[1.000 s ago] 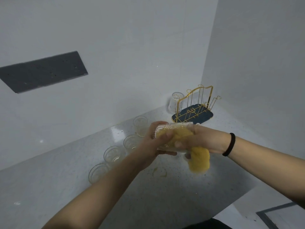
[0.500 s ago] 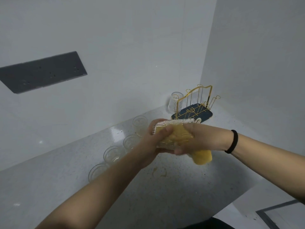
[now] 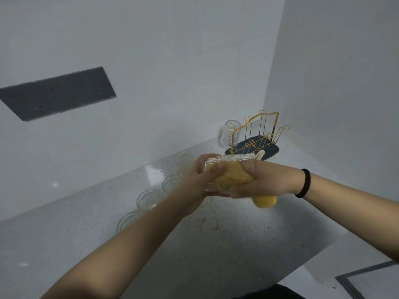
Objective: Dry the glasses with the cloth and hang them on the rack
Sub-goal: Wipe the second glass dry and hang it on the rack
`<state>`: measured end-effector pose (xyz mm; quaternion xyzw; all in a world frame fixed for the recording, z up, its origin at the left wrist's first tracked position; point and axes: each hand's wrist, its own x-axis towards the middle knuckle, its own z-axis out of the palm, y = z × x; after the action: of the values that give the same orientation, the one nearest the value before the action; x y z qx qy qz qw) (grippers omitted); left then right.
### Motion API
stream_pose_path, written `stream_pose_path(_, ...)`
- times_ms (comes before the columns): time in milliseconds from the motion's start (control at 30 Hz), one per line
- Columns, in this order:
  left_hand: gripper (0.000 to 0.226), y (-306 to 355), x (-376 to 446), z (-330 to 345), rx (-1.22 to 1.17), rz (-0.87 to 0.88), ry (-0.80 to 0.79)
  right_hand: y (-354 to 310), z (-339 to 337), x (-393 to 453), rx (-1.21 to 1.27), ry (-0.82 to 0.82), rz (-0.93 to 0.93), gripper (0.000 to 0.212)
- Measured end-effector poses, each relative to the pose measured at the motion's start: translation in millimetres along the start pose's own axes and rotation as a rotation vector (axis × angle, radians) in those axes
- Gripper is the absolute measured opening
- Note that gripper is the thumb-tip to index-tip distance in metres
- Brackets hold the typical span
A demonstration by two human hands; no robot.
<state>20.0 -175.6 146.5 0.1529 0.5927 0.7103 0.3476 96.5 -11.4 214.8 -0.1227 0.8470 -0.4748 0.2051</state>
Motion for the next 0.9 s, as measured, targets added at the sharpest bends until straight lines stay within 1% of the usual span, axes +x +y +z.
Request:
stream_pose_path(33,0.073,4,1,0,-0.012,-0.061,-0.017,-1,2,0,-0.262,0.012,-0.018,0.034)
stream_pose_path(67,0.078,7,1,-1,-0.008,-0.126,-0.032,1,4,0,-0.437,0.03,-0.036,0.041)
stream_pose_path(100,0.072,12,-1,-1,-0.006,-0.186,-0.046,2,5,1,-0.494,0.052,-0.063,0.044)
stream_pose_path(133,0.062,15,-1,-1,0.005,-0.235,-0.056,5,6,3,-0.453,0.067,-0.092,0.044)
stream_pose_path(167,0.058,15,0,-2,0.011,-0.267,-0.056,6,6,5,-0.41,0.054,-0.09,0.044)
stream_pose_path(200,0.059,15,-1,-2,0.032,-0.267,-0.055,6,4,8,-0.334,0.035,-0.048,0.04)
stream_pose_path(233,0.062,12,-1,-1,0.063,-0.229,-0.044,7,-1,10,-0.226,0.028,0.002,0.033)
stream_pose_path(267,0.062,7,0,-2,0.081,-0.156,-0.037,9,-5,11,-0.037,0.031,0.037,0.024)
stream_pose_path(300,0.06,1,0,-1,0.098,-0.056,-0.022,10,-9,11,0.238,0.023,0.068,0.02)
stream_pose_path(333,0.06,-4,0,-2,0.107,0.044,0.004,8,-10,10,0.541,-0.018,0.1,0.024)
stream_pose_path(367,0.063,-7,-1,-2,0.11,0.116,0.019,9,-10,10,0.771,-0.064,0.12,0.033)
stream_pose_path(400,0.063,-8,0,-1,0.095,0.149,0.033,11,-9,10,0.856,-0.094,0.128,0.04)
stream_pose_path(433,0.058,-6,-2,0,0.068,0.137,0.035,12,-6,10,0.775,-0.069,0.149,0.042)
stream_pose_path(467,0.053,-3,-3,1,0.051,0.085,0.023,11,-1,8,0.497,-0.026,0.15,0.041)
stream_pose_path(500,0.055,1,-3,0,0.042,0.003,-0.004,11,4,6,0.08,0.006,0.113,0.04)
stream_pose_path(533,0.06,3,-4,0,0.042,-0.095,-0.036,13,9,4,-0.285,0.031,0.058,0.043)
stream_pose_path(567,0.062,6,-4,-1,0.042,-0.187,-0.048,15,10,3,-0.51,0.048,-0.022,0.045)
stream_pose_path(600,0.06,9,-6,-1,0.047,-0.258,-0.051,15,12,2,-0.559,0.079,-0.103,0.045)
stream_pose_path(633,0.059,10,-5,-1,0.056,-0.283,-0.056,16,12,2,-0.518,0.088,-0.139,0.043)
stream_pose_path(667,0.062,8,-5,-2,0.072,-0.267,-0.061,13,11,3,-0.438,0.078,-0.13,0.039)
stream_pose_path(700,0.069,6,-4,-2,0.069,-0.212,-0.067,12,7,5,-0.324,0.075,-0.082,0.033)
stream_pose_path(733,0.078,2,-3,-3,0.044,-0.133,-0.067,11,3,7,-0.152,0.059,-0.029,0.026)
stream_pose_path(767,0.083,-3,-2,-4,0.025,-0.055,-0.056,12,-1,9,0.108,0.043,0.009,0.022)
stream_pose_path(800,0.081,-6,-2,-4,0.027,0.017,-0.041,10,-3,9,0.413,0.039,0.054,0.023)
stream_pose_path(833,0.072,-9,-2,-5,0.04,0.073,-0.016,12,-5,8,0.621,0.0,0.077,0.027)
stream_pose_path(867,0.061,-9,-2,-4,0.036,0.092,-0.003,14,-5,8,0.633,-0.006,0.083,0.029)
stream_pose_path(900,0.056,-7,-2,-3,0.03,0.064,0.002,16,-1,8,0.461,0.041,0.088,0.03)
